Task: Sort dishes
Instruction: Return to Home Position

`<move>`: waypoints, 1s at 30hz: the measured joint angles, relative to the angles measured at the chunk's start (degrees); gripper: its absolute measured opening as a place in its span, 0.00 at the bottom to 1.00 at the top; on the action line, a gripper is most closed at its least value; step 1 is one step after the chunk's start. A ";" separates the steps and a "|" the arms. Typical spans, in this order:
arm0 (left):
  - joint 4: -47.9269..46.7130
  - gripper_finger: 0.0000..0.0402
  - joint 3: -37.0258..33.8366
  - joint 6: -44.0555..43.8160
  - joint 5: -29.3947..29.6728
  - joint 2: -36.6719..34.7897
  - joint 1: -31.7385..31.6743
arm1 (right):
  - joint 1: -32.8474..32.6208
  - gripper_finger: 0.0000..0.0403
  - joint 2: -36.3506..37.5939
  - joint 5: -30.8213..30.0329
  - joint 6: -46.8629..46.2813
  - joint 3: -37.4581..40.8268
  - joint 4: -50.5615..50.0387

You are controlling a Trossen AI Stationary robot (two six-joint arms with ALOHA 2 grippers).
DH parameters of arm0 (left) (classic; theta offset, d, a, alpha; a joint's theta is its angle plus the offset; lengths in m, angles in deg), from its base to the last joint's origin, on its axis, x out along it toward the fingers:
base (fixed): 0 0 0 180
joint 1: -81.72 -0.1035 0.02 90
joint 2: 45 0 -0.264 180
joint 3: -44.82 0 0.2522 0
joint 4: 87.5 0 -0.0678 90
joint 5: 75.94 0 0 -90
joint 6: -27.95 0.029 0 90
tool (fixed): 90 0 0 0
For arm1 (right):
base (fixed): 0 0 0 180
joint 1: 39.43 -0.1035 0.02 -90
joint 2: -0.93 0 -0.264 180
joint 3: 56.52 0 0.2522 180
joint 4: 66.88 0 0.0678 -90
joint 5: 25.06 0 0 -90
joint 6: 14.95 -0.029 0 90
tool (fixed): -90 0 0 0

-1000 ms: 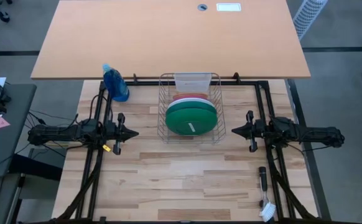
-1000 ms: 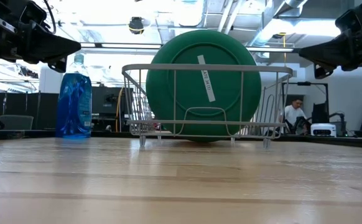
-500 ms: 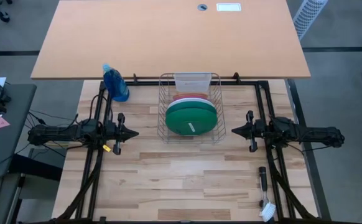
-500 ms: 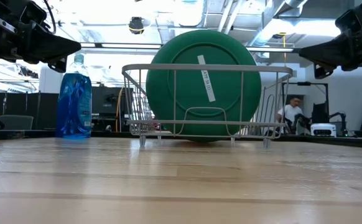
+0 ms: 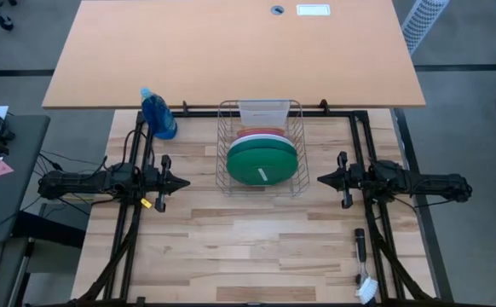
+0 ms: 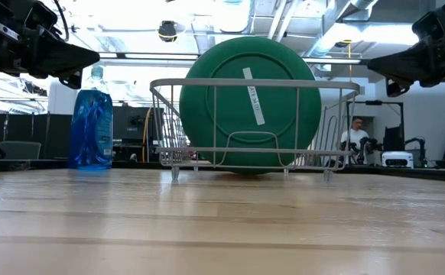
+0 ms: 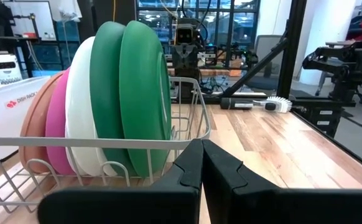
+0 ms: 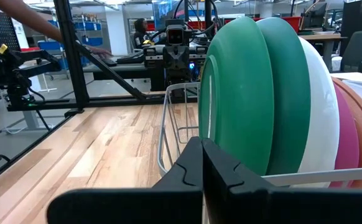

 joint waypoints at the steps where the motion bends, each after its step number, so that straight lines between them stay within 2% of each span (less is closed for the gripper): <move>1: -0.01 0.00 0.00 -0.11 0.00 0.00 0.00 | 0.01 0.00 0.00 0.00 0.00 0.00 0.00; 30: -0.03 0.00 0.00 -0.14 0.02 0.00 0.00 | -0.01 0.00 -0.01 0.00 0.15 0.00 0.00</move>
